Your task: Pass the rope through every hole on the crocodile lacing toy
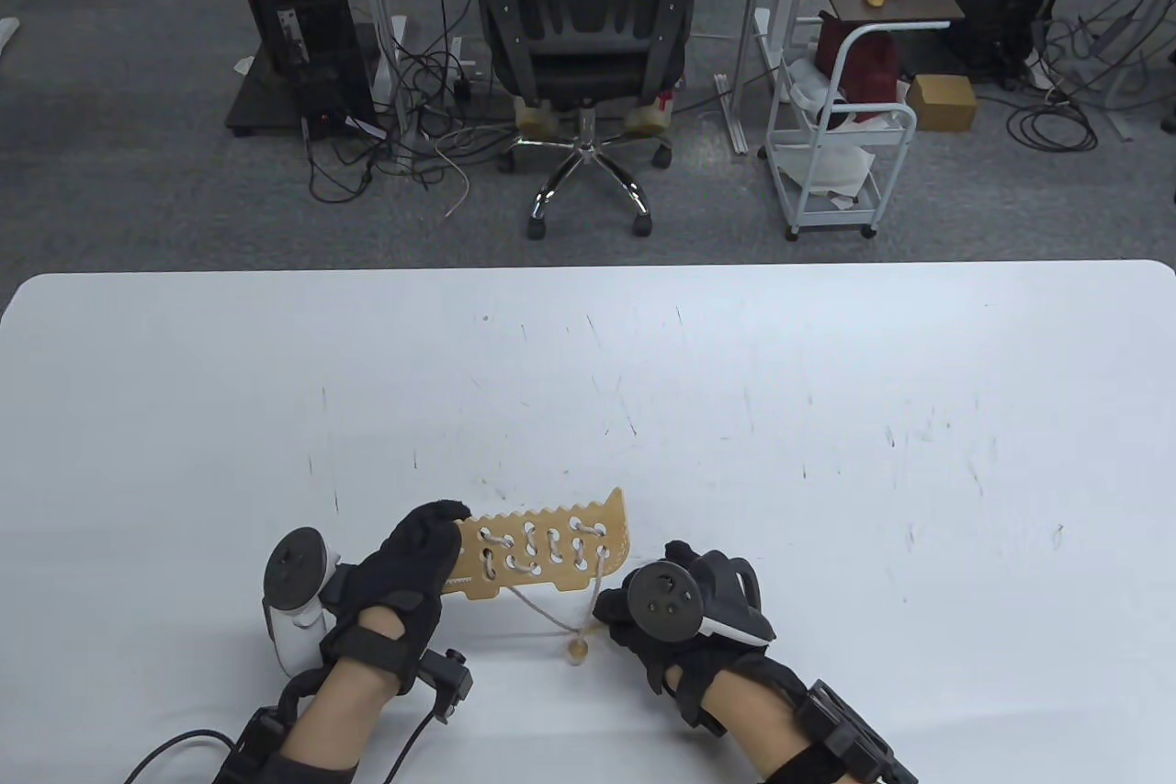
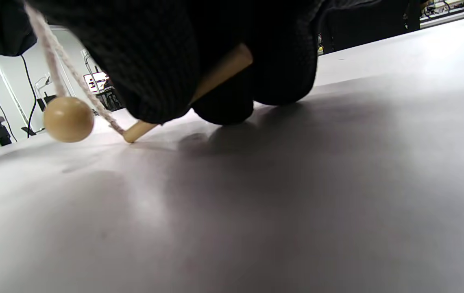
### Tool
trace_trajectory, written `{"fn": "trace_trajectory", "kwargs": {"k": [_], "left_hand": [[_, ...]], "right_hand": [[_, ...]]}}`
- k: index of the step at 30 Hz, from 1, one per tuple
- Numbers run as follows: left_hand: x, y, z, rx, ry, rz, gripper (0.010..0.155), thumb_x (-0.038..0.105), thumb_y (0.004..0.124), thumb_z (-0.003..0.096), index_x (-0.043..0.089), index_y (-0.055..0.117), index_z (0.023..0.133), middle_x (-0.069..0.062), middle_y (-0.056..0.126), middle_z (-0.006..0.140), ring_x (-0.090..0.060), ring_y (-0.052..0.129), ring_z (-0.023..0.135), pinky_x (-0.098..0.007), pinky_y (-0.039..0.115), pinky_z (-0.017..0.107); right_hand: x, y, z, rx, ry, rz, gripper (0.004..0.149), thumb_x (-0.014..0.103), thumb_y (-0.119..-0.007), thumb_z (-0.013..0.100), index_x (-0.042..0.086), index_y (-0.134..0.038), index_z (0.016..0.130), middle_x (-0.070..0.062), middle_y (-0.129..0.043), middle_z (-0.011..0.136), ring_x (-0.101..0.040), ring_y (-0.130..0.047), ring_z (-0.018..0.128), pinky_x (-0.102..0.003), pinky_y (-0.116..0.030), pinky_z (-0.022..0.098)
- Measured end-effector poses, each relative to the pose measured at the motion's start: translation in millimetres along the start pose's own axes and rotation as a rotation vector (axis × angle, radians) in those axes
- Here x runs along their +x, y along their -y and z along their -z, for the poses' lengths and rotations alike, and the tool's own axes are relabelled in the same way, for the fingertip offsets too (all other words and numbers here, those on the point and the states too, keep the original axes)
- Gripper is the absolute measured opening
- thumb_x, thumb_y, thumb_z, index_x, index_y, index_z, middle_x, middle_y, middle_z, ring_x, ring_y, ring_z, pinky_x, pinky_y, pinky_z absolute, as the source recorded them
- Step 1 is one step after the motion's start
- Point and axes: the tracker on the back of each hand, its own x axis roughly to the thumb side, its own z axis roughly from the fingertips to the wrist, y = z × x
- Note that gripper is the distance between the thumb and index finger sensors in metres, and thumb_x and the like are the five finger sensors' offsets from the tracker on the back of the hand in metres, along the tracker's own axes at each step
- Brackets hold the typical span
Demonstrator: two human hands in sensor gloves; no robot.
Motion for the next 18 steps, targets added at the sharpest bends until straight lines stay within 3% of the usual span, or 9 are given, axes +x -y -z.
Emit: {"fn": "trace_trajectory", "kwargs": {"k": [18], "left_hand": [[-0.6, -0.9, -0.3, 0.003, -0.002, -0.005, 0.052, 0.046, 0.074, 0.0442, 0.024, 0.070, 0.091, 0.001, 0.095, 0.072, -0.017, 0.108, 0.052, -0.043, 0.082, 0.056]], "right_hand": [[9.1, -2.3, -1.1, 0.011, 0.021, -0.109, 0.046, 0.027, -0.096, 0.039, 0.021, -0.088, 0.083, -0.006, -0.094, 0.077, -0.037, -0.085, 0.076, -0.066, -0.044, 0.068]]}}
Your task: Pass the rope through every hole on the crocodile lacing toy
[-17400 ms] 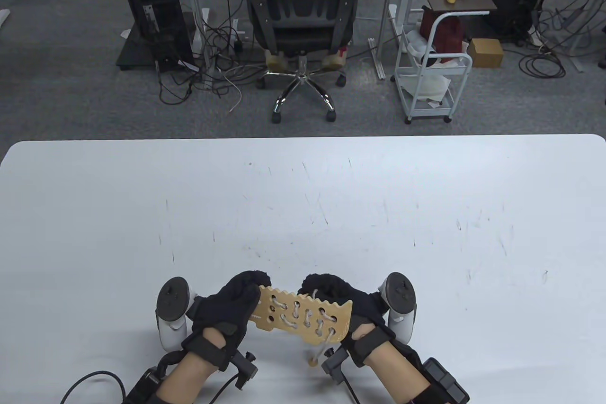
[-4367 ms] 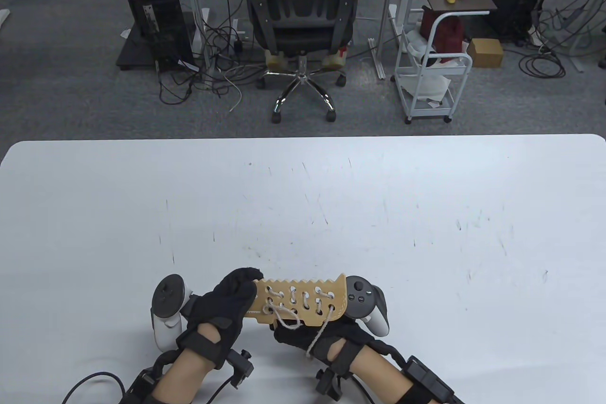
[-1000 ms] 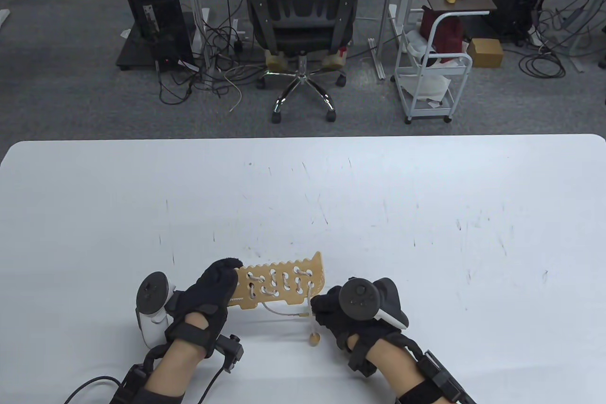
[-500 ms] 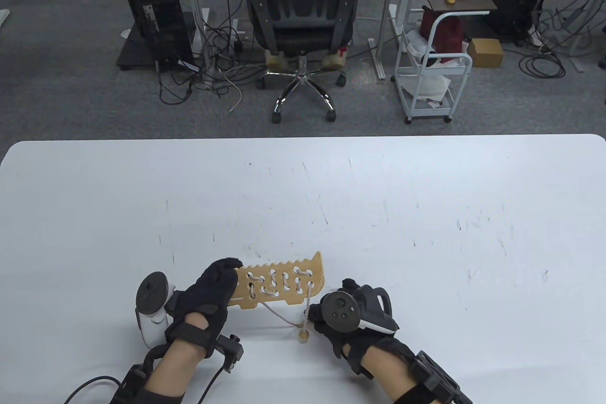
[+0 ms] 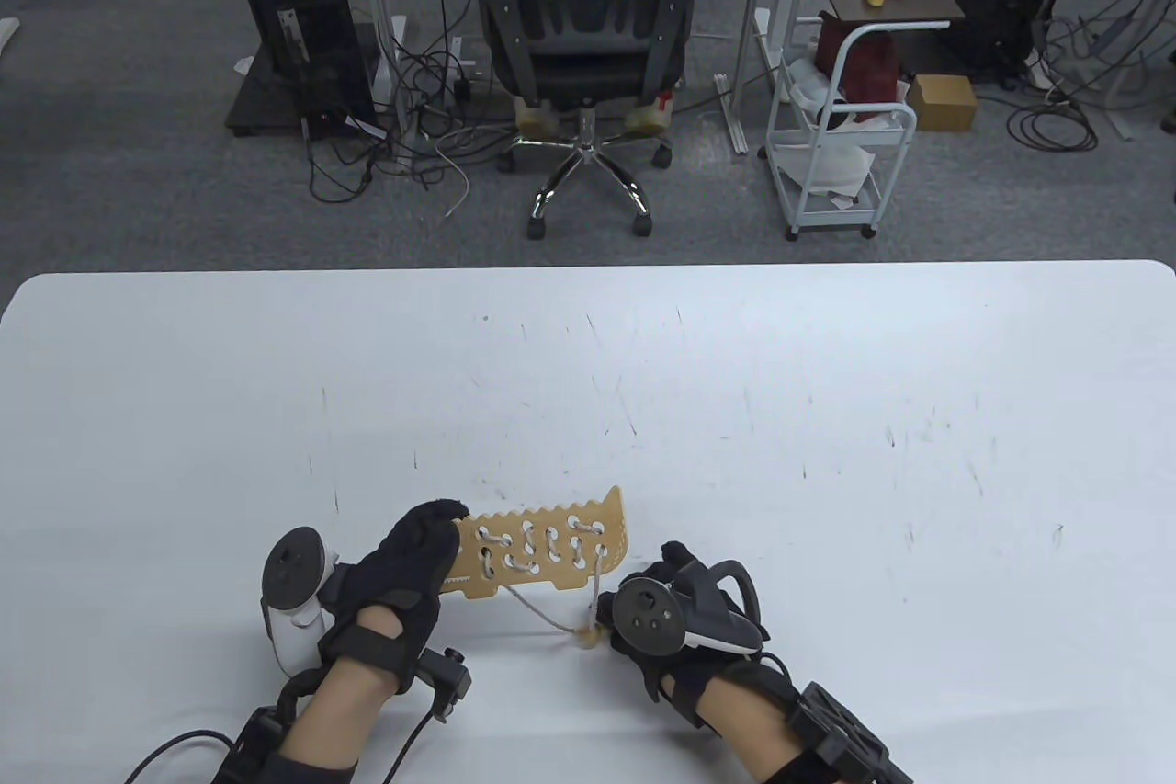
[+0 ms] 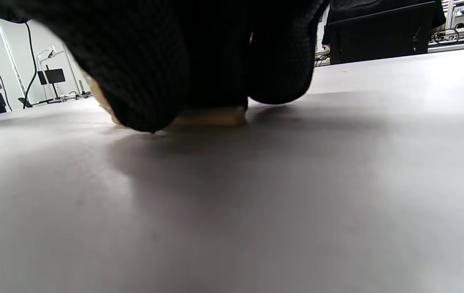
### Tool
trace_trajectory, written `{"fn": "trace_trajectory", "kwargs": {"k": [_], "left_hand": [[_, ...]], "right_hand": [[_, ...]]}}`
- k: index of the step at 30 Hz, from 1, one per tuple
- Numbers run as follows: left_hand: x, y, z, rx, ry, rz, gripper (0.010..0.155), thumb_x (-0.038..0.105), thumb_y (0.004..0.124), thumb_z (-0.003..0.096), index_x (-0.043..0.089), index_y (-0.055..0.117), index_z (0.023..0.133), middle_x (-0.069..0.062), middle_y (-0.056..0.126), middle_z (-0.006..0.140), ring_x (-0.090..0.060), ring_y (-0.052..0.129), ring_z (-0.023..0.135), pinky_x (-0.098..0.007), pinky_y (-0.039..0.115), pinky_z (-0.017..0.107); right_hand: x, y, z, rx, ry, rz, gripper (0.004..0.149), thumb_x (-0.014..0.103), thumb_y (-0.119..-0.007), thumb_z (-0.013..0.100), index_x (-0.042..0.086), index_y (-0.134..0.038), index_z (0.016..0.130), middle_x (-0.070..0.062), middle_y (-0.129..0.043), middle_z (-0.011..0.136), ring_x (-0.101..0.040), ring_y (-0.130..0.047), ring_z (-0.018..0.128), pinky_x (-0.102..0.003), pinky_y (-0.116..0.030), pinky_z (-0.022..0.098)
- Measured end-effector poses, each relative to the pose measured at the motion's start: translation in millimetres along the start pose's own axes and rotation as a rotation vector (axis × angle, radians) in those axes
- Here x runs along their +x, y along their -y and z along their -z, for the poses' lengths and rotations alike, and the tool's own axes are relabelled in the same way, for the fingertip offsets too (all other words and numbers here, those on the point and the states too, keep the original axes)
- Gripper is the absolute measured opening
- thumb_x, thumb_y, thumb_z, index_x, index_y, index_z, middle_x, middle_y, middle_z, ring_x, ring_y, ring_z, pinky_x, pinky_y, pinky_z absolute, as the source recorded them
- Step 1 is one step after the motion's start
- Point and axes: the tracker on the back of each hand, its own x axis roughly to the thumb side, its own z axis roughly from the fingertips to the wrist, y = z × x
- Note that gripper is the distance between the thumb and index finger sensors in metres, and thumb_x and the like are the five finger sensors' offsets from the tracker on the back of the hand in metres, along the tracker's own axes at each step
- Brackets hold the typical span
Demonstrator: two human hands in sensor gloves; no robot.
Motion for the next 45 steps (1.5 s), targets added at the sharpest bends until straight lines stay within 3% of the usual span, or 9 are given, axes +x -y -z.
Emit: {"fn": "trace_trajectory", "kwargs": {"k": [9, 16, 25, 35, 45], "left_hand": [[0, -1, 0, 0.003, 0.000, 0.000, 0.052, 0.046, 0.074, 0.0443, 0.024, 0.070, 0.091, 0.001, 0.095, 0.072, -0.017, 0.108, 0.052, -0.043, 0.082, 0.056], [0, -1, 0, 0.005, -0.007, 0.004, 0.052, 0.046, 0.074, 0.0443, 0.024, 0.070, 0.091, 0.001, 0.095, 0.072, -0.017, 0.108, 0.052, -0.043, 0.082, 0.056], [-3, -2, 1, 0.018, -0.024, 0.026, 0.052, 0.046, 0.074, 0.0442, 0.024, 0.070, 0.091, 0.001, 0.095, 0.072, -0.017, 0.108, 0.052, -0.043, 0.082, 0.056], [-8, -3, 4, 0.048, -0.062, 0.058, 0.052, 0.046, 0.074, 0.0440, 0.024, 0.071, 0.091, 0.001, 0.095, 0.072, -0.017, 0.108, 0.051, -0.043, 0.082, 0.055], [-7, -1, 28, 0.090, -0.183, 0.198, 0.052, 0.046, 0.074, 0.0445, 0.024, 0.070, 0.091, 0.003, 0.095, 0.073, -0.017, 0.107, 0.053, -0.043, 0.082, 0.056]], "right_hand": [[-16, 14, -4, -0.068, -0.070, 0.084, 0.060, 0.039, -0.094, 0.040, 0.018, -0.077, 0.094, -0.013, -0.081, 0.095, -0.042, -0.071, 0.088, -0.068, -0.030, 0.070], [-43, 36, -11, -0.157, -0.169, 0.109, 0.079, 0.049, -0.090, 0.041, 0.018, -0.056, 0.105, -0.015, -0.049, 0.114, -0.044, -0.046, 0.103, -0.071, -0.015, 0.068], [-65, 50, -16, -0.192, -0.240, 0.056, 0.088, 0.055, -0.088, 0.042, 0.020, -0.042, 0.109, -0.011, -0.027, 0.118, -0.043, -0.020, 0.106, -0.067, 0.001, 0.060], [-79, 50, -18, -0.191, -0.286, 0.067, 0.090, 0.056, -0.088, 0.041, 0.020, -0.041, 0.109, -0.011, -0.025, 0.118, -0.043, -0.016, 0.106, -0.066, 0.002, 0.059], [-78, 50, -17, -0.174, -0.274, 0.074, 0.089, 0.055, -0.089, 0.041, 0.020, -0.042, 0.109, -0.011, -0.025, 0.118, -0.043, -0.016, 0.105, -0.066, 0.002, 0.060]]}}
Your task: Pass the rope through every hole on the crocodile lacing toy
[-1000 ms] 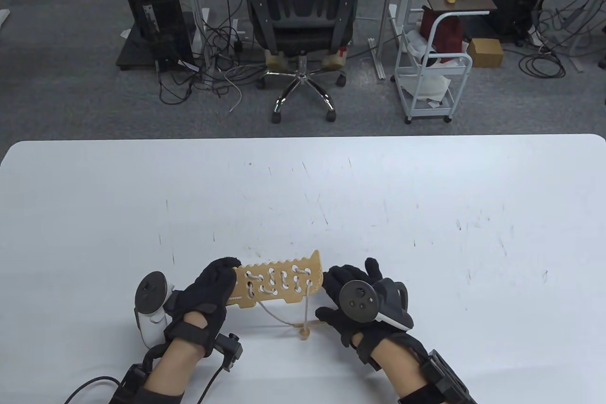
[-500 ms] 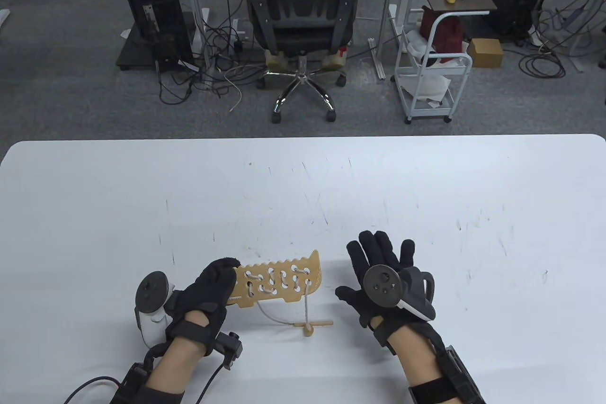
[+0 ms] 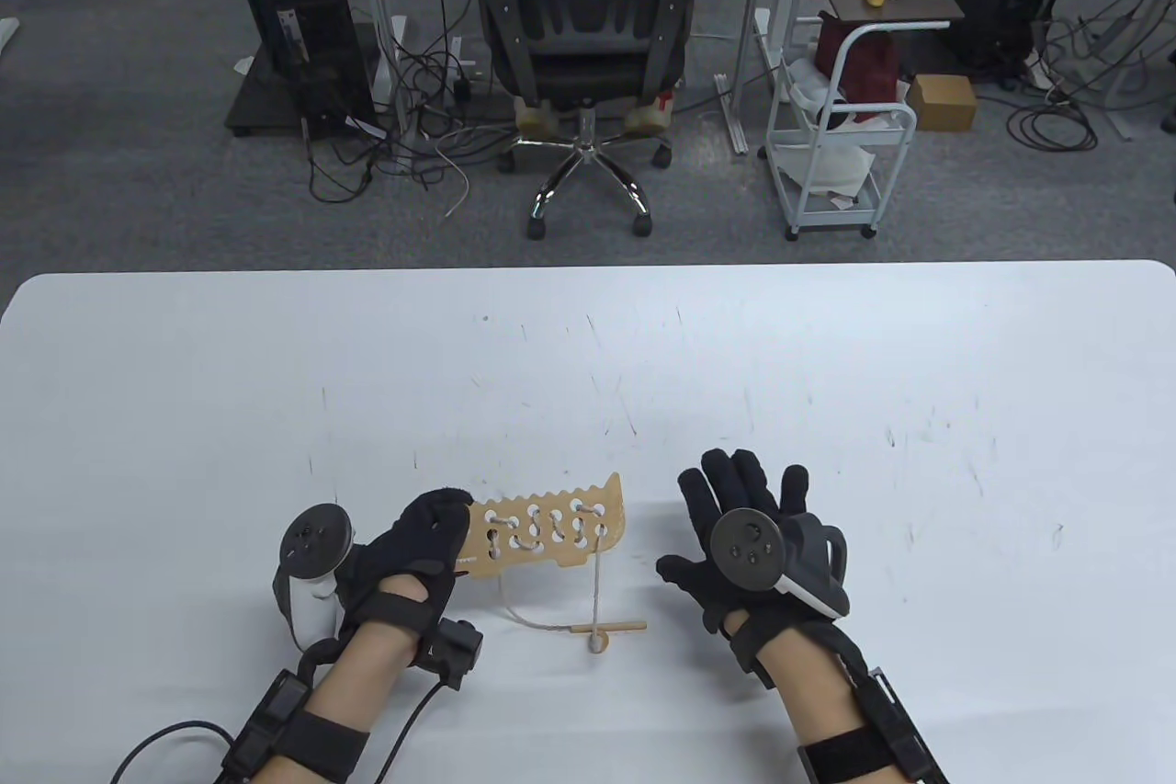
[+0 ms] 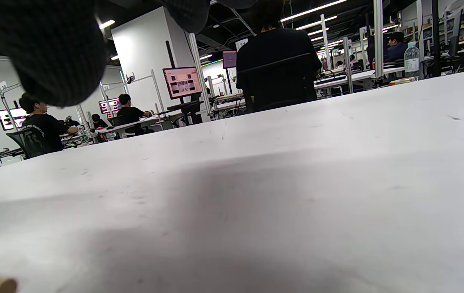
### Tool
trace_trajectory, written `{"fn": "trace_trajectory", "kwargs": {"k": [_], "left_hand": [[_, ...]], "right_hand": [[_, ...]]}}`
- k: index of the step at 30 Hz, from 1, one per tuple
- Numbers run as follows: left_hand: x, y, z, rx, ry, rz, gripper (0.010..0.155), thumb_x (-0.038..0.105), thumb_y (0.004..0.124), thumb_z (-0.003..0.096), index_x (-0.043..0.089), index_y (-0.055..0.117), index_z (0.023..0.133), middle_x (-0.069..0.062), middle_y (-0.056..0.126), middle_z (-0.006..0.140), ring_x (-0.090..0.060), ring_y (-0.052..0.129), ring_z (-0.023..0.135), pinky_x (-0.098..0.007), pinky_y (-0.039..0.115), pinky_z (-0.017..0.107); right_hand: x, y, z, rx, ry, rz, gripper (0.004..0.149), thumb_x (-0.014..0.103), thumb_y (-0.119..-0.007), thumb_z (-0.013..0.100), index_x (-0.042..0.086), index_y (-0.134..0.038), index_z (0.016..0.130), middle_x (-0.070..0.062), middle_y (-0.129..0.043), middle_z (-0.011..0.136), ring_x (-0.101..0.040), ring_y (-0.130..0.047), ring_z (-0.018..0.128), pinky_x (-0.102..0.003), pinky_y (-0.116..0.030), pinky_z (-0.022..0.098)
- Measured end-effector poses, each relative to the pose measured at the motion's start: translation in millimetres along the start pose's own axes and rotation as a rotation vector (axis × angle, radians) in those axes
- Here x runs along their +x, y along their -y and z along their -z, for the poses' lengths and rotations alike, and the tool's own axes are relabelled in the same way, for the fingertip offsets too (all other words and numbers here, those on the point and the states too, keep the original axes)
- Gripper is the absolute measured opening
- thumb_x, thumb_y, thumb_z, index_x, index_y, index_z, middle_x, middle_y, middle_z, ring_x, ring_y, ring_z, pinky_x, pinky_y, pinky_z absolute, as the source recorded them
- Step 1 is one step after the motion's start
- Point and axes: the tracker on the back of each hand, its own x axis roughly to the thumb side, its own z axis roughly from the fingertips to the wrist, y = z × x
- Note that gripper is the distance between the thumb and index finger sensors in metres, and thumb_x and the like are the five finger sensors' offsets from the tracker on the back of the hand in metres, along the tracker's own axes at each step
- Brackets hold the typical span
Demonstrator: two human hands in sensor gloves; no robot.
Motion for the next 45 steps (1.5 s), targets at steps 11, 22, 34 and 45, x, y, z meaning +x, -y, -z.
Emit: {"fn": "trace_trajectory", "kwargs": {"k": [11, 22, 34, 45], "left_hand": [[28, 17, 53, 0.014, -0.095, 0.166, 0.052, 0.047, 0.072, 0.0452, 0.026, 0.068, 0.093, 0.004, 0.094, 0.075, -0.015, 0.107, 0.055, -0.042, 0.082, 0.058], [6, 22, 98, 0.049, -0.264, 0.214, 0.053, 0.045, 0.072, 0.0453, 0.025, 0.066, 0.094, 0.003, 0.093, 0.077, -0.015, 0.108, 0.058, -0.042, 0.082, 0.059], [4, 15, 121, 0.061, -0.335, 0.377, 0.054, 0.044, 0.074, 0.0458, 0.024, 0.065, 0.095, 0.002, 0.093, 0.079, -0.015, 0.109, 0.059, -0.040, 0.084, 0.059], [20, 25, 128, 0.155, -0.315, 0.844, 0.059, 0.052, 0.080, 0.0430, 0.027, 0.070, 0.095, 0.000, 0.094, 0.080, -0.015, 0.105, 0.054, -0.045, 0.078, 0.061]], "right_hand": [[2, 2, 0, 0.002, 0.012, 0.005, 0.090, 0.055, -0.089, 0.041, 0.019, -0.041, 0.109, -0.012, -0.024, 0.118, -0.044, -0.015, 0.105, -0.067, 0.003, 0.059], [5, 0, 0, 0.012, 0.026, 0.009, 0.090, 0.054, -0.089, 0.042, 0.019, -0.041, 0.109, -0.013, -0.024, 0.117, -0.044, -0.015, 0.105, -0.067, 0.002, 0.059], [8, -2, 1, 0.028, 0.034, 0.015, 0.089, 0.054, -0.089, 0.041, 0.018, -0.042, 0.109, -0.013, -0.025, 0.117, -0.045, -0.016, 0.104, -0.067, 0.002, 0.059], [9, -3, 1, 0.033, 0.037, 0.009, 0.088, 0.054, -0.088, 0.042, 0.018, -0.042, 0.109, -0.014, -0.025, 0.117, -0.045, -0.016, 0.104, -0.067, 0.002, 0.059]]}}
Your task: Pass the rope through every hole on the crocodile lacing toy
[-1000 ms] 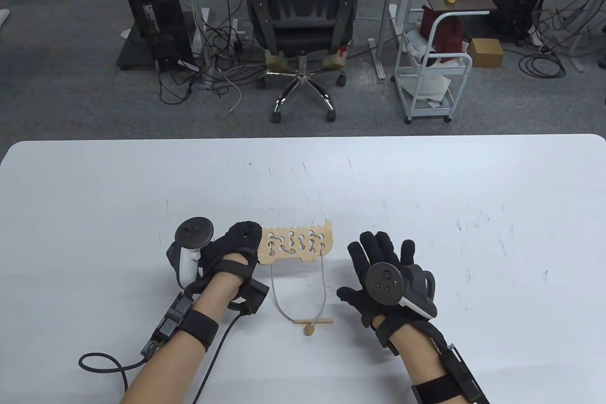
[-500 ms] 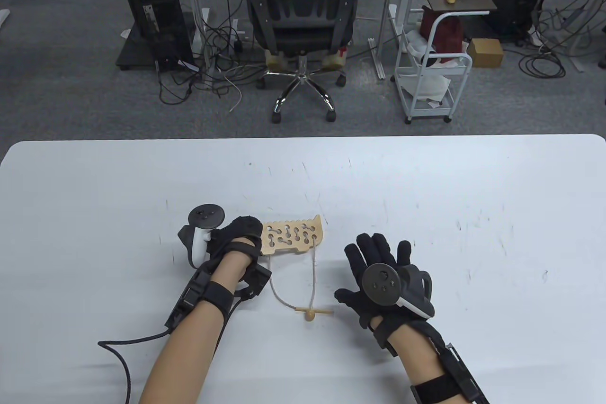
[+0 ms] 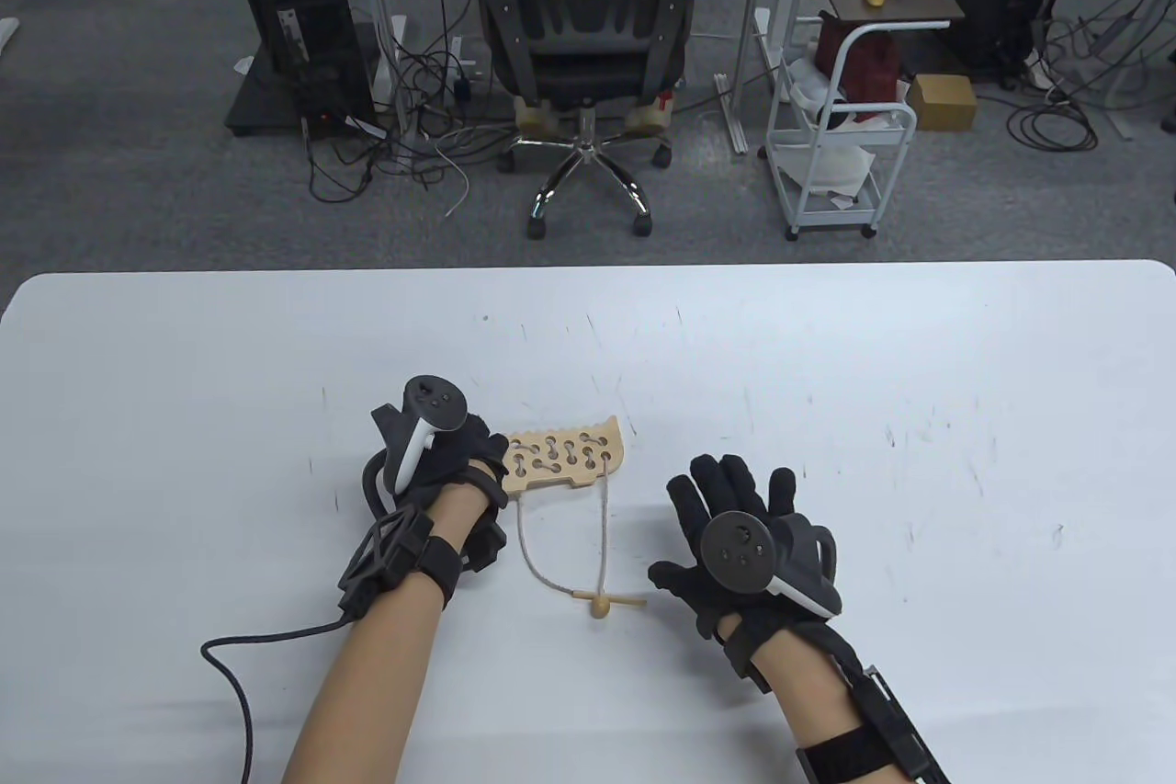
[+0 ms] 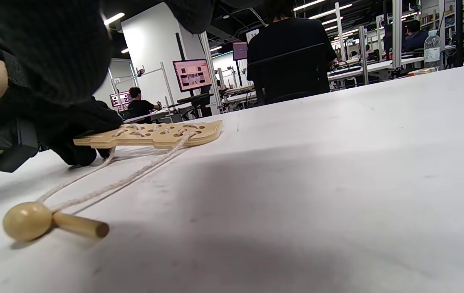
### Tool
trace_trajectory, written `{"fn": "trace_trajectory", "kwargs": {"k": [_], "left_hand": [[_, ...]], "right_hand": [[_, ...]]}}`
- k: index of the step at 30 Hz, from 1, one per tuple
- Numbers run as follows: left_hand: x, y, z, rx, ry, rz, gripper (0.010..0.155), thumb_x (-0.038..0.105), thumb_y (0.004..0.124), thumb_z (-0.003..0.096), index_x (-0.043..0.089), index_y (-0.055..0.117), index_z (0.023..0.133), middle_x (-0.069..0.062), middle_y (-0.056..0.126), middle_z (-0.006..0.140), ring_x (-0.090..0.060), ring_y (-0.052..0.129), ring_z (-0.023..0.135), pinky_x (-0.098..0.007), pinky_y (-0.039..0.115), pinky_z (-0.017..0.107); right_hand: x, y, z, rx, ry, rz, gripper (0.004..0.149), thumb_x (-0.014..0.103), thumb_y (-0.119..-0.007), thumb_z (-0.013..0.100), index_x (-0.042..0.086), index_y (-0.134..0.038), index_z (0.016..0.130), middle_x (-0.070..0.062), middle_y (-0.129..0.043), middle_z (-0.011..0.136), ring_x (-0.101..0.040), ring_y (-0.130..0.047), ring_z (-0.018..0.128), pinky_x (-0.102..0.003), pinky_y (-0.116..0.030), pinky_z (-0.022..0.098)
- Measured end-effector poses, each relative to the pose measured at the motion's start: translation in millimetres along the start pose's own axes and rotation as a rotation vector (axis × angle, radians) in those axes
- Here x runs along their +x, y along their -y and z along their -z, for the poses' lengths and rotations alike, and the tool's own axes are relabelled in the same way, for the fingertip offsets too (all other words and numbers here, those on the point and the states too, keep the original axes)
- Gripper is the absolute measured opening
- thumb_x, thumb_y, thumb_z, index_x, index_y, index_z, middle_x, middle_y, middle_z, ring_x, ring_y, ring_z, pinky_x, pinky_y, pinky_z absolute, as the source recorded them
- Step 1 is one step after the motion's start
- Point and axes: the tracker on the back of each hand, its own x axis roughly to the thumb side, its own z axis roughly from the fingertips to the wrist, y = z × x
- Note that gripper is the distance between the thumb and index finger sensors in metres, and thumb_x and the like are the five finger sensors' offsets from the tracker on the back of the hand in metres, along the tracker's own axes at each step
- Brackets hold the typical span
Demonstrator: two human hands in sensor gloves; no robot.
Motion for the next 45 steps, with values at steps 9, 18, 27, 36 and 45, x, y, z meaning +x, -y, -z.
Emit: {"fn": "trace_trajectory", "kwargs": {"k": [9, 18, 27, 36, 45], "left_hand": [[15, 0, -13, 0.152, 0.045, 0.238, 0.062, 0.052, 0.082, 0.0413, 0.028, 0.069, 0.097, -0.003, 0.089, 0.087, -0.023, 0.102, 0.064, -0.048, 0.073, 0.064], [17, -21, -46, 0.218, 0.230, 0.239, 0.073, 0.054, 0.080, 0.0415, 0.039, 0.049, 0.106, -0.003, 0.059, 0.109, -0.037, 0.066, 0.102, -0.059, 0.046, 0.077], [-12, -56, -99, 0.260, 0.335, 0.176, 0.075, 0.059, 0.074, 0.0431, 0.049, 0.040, 0.109, 0.001, 0.041, 0.119, -0.042, 0.037, 0.112, -0.065, 0.024, 0.078], [-55, -68, -124, 0.198, 0.370, 0.205, 0.081, 0.067, 0.073, 0.0415, 0.054, 0.031, 0.110, 0.006, 0.022, 0.122, -0.041, 0.014, 0.113, -0.066, 0.008, 0.074], [-90, -56, -132, 0.216, 0.377, 0.120, 0.081, 0.067, 0.072, 0.0417, 0.053, 0.032, 0.111, 0.006, 0.021, 0.123, -0.040, 0.011, 0.113, -0.066, 0.006, 0.074]], "right_hand": [[0, 1, 0, -0.006, -0.002, -0.002, 0.088, 0.054, -0.088, 0.042, 0.018, -0.042, 0.109, -0.014, -0.025, 0.117, -0.044, -0.014, 0.104, -0.067, 0.002, 0.059], [-4, 3, -1, -0.016, -0.020, -0.003, 0.089, 0.054, -0.088, 0.042, 0.018, -0.041, 0.109, -0.013, -0.023, 0.117, -0.043, -0.011, 0.104, -0.067, 0.004, 0.058], [-9, 8, -5, -0.044, -0.037, 0.019, 0.087, 0.059, -0.082, 0.044, 0.018, -0.041, 0.109, -0.014, -0.024, 0.117, -0.043, -0.011, 0.104, -0.066, 0.002, 0.058], [-13, 13, -9, -0.063, -0.057, 0.021, 0.088, 0.059, -0.082, 0.043, 0.018, -0.040, 0.109, -0.014, -0.024, 0.117, -0.043, -0.011, 0.104, -0.066, 0.003, 0.058], [-19, 15, -10, -0.068, -0.087, 0.022, 0.088, 0.059, -0.082, 0.043, 0.018, -0.040, 0.109, -0.014, -0.023, 0.117, -0.042, -0.009, 0.104, -0.066, 0.003, 0.058]]}}
